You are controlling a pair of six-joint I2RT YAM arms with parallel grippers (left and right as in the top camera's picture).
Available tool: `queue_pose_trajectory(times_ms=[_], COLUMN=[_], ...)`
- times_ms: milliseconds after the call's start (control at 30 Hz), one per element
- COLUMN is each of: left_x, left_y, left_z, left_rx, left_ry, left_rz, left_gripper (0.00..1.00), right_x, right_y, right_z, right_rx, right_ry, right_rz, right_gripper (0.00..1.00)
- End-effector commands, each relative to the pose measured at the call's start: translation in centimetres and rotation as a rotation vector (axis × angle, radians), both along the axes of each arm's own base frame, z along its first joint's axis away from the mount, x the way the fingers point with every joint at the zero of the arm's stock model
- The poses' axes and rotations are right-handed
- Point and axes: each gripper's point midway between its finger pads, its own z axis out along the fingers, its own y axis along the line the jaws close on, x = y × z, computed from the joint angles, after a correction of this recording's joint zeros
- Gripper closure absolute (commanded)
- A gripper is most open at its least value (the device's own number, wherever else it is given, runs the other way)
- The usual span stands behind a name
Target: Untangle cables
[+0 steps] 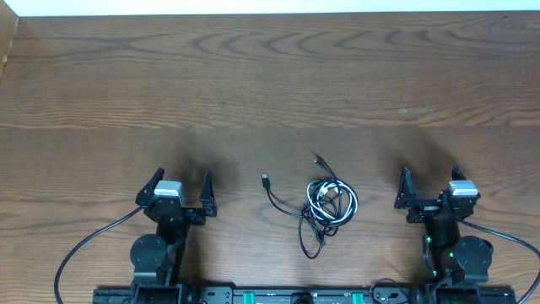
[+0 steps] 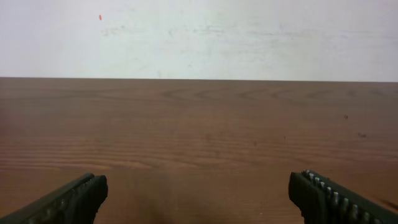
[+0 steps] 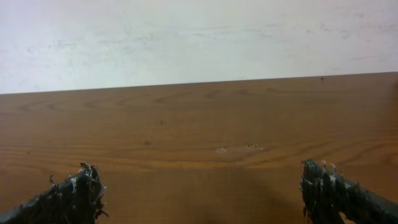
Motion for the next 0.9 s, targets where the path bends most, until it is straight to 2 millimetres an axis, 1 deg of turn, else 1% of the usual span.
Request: queue_pose_trajectory(times_ms=[0, 367, 400, 500, 867], left_x=[-0.05, -0.05, -0.05, -0.05, -0.05], left_y=[0.00, 0.00, 0.00, 0.00, 0.00], left_z=[-1.58, -1.59, -1.59, -1.59, -1.59], left_rx=[0.020, 0.020, 0.020, 0.020, 0.020], left_ry=[0.041, 0.042, 0.042, 0.042, 0.042], left_rz=[-0.001, -0.001, -0.001, -0.001, -0.001], left_gripper=[0.02, 0.02, 0.01, 0.02, 0.02], right_x=[0.00, 0.00, 0.00, 0.00, 0.00], right_y=[-0.26, -0.26, -0.26, -0.26, -0.26], right_z=[-0.14, -0.14, -0.14, -0.14, -0.14], right_rx=[0.008, 0.008, 0.008, 0.008, 0.008], right_ry=[0.003, 0.003, 0.003, 0.003, 0.003], right_rz=[-0.013, -0.013, -0.013, -0.013, -0.013], right_gripper=[0.01, 0.01, 0.01, 0.01, 0.01])
